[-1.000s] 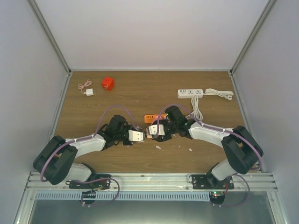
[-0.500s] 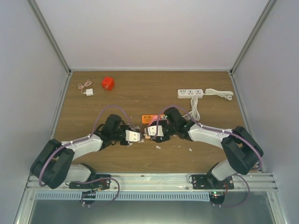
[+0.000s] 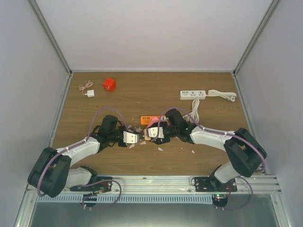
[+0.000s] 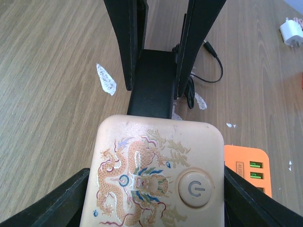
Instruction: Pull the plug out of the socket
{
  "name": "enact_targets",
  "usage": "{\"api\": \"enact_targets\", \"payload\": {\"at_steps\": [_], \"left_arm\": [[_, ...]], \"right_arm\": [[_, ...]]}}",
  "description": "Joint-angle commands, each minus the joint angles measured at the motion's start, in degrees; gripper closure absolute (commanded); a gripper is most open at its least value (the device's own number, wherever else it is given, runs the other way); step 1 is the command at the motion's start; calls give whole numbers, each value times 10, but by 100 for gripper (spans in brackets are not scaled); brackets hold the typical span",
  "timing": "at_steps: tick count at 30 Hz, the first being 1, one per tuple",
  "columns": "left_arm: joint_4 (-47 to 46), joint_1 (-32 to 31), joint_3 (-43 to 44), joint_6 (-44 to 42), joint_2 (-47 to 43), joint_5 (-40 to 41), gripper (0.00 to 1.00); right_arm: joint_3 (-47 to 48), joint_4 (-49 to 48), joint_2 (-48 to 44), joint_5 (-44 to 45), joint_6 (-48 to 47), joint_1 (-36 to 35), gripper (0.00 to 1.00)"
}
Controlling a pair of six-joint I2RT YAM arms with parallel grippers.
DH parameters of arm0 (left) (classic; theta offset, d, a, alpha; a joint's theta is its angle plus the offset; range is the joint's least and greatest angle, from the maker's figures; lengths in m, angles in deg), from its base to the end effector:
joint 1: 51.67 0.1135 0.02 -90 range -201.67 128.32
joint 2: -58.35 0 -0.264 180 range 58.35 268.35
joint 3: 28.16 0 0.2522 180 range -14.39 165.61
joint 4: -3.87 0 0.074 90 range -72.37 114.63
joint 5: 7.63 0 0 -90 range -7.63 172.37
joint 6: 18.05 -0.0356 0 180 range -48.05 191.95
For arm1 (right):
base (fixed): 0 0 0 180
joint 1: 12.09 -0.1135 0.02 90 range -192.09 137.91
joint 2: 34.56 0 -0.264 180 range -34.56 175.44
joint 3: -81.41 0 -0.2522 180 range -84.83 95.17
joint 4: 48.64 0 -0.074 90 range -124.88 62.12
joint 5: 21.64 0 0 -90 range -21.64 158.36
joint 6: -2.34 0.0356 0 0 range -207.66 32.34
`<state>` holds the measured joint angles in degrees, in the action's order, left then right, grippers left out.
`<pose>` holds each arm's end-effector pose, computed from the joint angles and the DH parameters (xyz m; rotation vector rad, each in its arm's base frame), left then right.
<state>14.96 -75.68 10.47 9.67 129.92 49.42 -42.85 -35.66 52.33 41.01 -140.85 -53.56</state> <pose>0.1957 -0.1084 0.1546 1.7006 1.4122 -0.3079 0.2120 0.2092 0.1731 -1.8234 1.3636 0.4503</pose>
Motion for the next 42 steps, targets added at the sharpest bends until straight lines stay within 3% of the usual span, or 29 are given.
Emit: {"api": "enact_targets", "payload": {"at_steps": [1,11,28,36,42], "left_arm": [[67,49,-14,-28,-37,50,85],[124,71,-25,-47,-84,53,85],[146,46,74,5,38,56,85],[292,170,129,-33,-23,-14,85],[396,323,185,-45,-71,-39,85]], "right_arm": [[-20,82,2,59,6,16,85],[-16,86,9,60,15,16,85],[-14,115,0,79,32,16,87],[-9,120,2,75,33,16,86],[-3,126,3,68,33,16,86]]}}
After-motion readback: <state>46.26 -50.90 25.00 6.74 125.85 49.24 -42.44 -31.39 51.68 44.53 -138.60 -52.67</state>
